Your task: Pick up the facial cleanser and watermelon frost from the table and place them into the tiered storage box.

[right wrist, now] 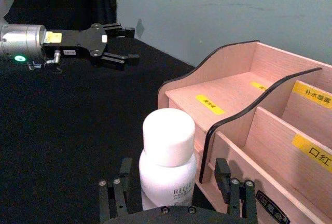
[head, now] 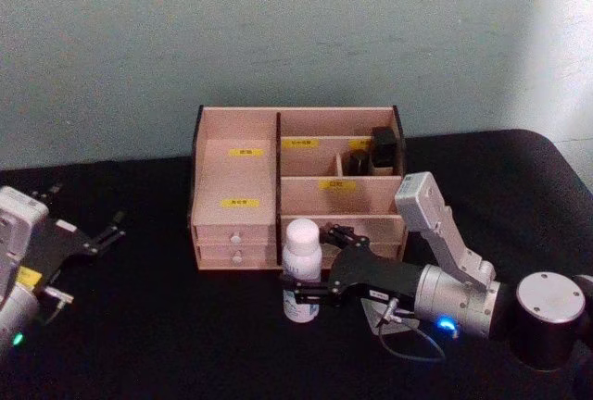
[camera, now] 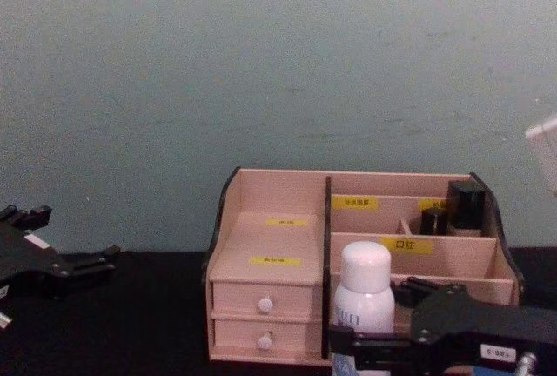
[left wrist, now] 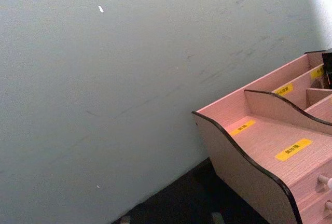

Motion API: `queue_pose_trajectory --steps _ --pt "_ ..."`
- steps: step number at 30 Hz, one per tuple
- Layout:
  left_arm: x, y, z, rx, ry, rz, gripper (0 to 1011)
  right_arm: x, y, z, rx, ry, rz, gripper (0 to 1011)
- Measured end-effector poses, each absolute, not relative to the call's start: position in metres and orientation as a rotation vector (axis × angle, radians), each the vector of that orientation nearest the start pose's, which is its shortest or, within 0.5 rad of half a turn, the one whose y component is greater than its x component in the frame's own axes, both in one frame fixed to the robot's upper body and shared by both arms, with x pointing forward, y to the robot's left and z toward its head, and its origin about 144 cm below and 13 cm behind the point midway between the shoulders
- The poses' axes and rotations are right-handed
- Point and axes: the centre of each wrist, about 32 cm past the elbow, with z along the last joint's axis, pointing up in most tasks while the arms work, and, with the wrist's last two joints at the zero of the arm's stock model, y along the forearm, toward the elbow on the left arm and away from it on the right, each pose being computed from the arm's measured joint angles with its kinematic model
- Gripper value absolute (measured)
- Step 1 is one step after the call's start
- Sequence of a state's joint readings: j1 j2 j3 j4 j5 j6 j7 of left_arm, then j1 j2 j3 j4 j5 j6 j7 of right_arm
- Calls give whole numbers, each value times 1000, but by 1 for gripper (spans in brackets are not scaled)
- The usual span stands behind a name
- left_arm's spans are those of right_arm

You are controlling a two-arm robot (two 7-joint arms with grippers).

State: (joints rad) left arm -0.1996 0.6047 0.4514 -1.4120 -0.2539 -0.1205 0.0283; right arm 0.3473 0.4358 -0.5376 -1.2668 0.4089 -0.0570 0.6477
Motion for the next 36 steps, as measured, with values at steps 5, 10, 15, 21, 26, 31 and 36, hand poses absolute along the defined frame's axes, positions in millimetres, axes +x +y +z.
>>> queue_pose_trajectory --steps 5,10,15,21,26,31,36 --pt "489 310 1140 304 -285 1248 1001 527 -249 1134 -183 10 -578 1003" --pt "489 310 1140 304 -285 1248 1001 527 -249 1134 -183 9 -578 997" --pt "489 310 1140 305 -285 1248 1001 526 -250 1134 -183 9 -577 894" --pt "489 310 1140 305 -285 1248 1001 526 -250 1133 -183 9 -576 717" --pt "489 310 1140 305 -285 1248 1001 526 -250 1133 -182 9 -576 596" --pt "489 310 1140 304 -285 1248 1001 526 -250 1134 -182 8 -576 589" --pt "489 310 1140 304 -285 1248 1001 526 -249 1134 -182 8 -576 589"
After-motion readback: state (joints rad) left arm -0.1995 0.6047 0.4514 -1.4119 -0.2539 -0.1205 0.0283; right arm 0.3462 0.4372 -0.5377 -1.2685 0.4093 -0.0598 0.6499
